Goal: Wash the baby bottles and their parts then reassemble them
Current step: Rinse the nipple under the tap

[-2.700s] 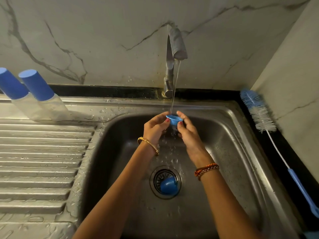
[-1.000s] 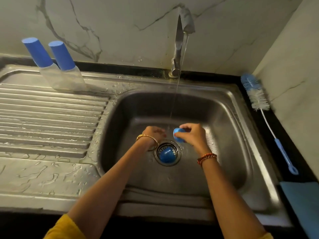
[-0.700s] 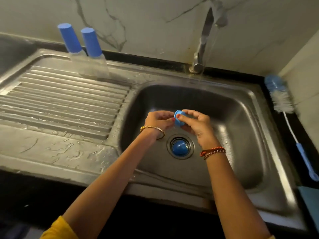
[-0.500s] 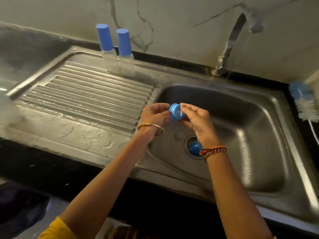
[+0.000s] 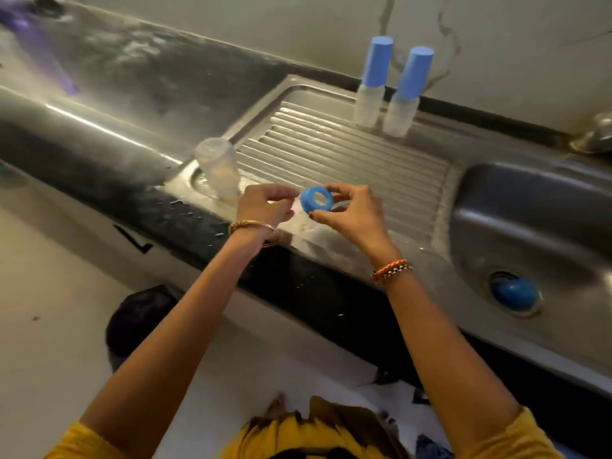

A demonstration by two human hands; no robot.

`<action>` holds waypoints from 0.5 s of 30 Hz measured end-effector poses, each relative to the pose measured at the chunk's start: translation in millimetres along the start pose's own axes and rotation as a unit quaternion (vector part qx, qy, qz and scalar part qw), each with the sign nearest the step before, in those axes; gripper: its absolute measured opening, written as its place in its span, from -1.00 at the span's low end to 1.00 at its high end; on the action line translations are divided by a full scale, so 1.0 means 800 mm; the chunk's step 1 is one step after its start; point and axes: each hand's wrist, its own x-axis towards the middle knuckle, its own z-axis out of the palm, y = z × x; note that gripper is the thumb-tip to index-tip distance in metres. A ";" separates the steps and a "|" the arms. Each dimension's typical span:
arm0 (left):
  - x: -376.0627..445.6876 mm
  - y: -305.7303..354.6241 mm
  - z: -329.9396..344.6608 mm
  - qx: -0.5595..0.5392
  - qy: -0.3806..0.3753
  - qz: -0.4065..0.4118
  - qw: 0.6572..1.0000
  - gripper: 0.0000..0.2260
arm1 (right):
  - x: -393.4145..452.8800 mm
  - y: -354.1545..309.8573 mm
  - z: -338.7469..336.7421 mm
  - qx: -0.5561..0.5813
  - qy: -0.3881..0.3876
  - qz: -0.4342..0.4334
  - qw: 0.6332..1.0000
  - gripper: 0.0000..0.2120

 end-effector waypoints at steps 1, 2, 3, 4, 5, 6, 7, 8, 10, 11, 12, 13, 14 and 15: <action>0.005 -0.008 -0.019 0.024 0.013 0.005 1.000 -0.77 | 0.006 -0.007 0.019 -0.016 -0.009 -0.003 1.000 -0.49; 0.010 -0.016 -0.038 0.038 0.026 0.004 0.999 -0.79 | 0.012 -0.013 0.036 -0.031 -0.017 -0.006 0.999 -0.50; 0.015 -0.023 -0.052 0.044 0.040 -0.002 0.998 -0.80 | 0.018 -0.019 0.050 -0.044 -0.024 -0.009 0.999 -0.52; 0.019 -0.028 -0.067 0.049 0.054 -0.009 0.997 -0.81 | 0.024 -0.025 0.063 -0.056 -0.030 -0.011 0.998 -0.53; 0.024 -0.033 -0.079 0.058 0.063 -0.015 0.996 -0.80 | 0.031 -0.030 0.074 -0.067 -0.034 -0.012 0.997 -0.53; 0.027 -0.036 -0.088 0.072 0.064 -0.016 0.995 -0.79 | 0.038 -0.034 0.083 -0.079 -0.040 -0.013 0.996 -0.54; 0.030 -0.038 -0.094 0.089 0.058 -0.017 0.994 -0.80 | 0.044 -0.038 0.091 -0.093 -0.048 -0.015 0.994 -0.54; 0.030 -0.039 -0.097 0.103 0.050 -0.016 0.993 -0.80 | 0.050 -0.040 0.096 -0.108 -0.055 -0.018 0.992 -0.56; 0.033 -0.040 -0.100 0.112 0.039 -0.014 0.993 -0.81 | 0.061 -0.043 0.107 -0.134 -0.067 -0.028 0.988 -0.59; 0.034 -0.040 -0.100 0.114 0.038 -0.013 0.993 -0.82 | 0.064 -0.042 0.111 -0.141 -0.070 -0.030 0.987 -0.61; 0.035 -0.040 -0.099 0.116 0.039 -0.012 0.992 -0.83 | 0.066 -0.042 0.114 -0.143 -0.075 -0.030 0.987 -0.62; 0.036 -0.040 -0.098 0.120 0.040 -0.010 0.992 -0.83 | 0.067 -0.041 0.115 -0.141 -0.081 -0.028 0.986 -0.63; 0.038 -0.041 -0.097 0.124 0.044 -0.007 0.991 -0.83 | 0.068 -0.040 0.117 -0.140 -0.087 -0.028 0.986 -0.63; 0.039 -0.042 -0.097 0.128 0.047 -0.004 0.991 -0.83 | 0.068 -0.039 0.118 -0.141 -0.093 -0.030 0.985 -0.62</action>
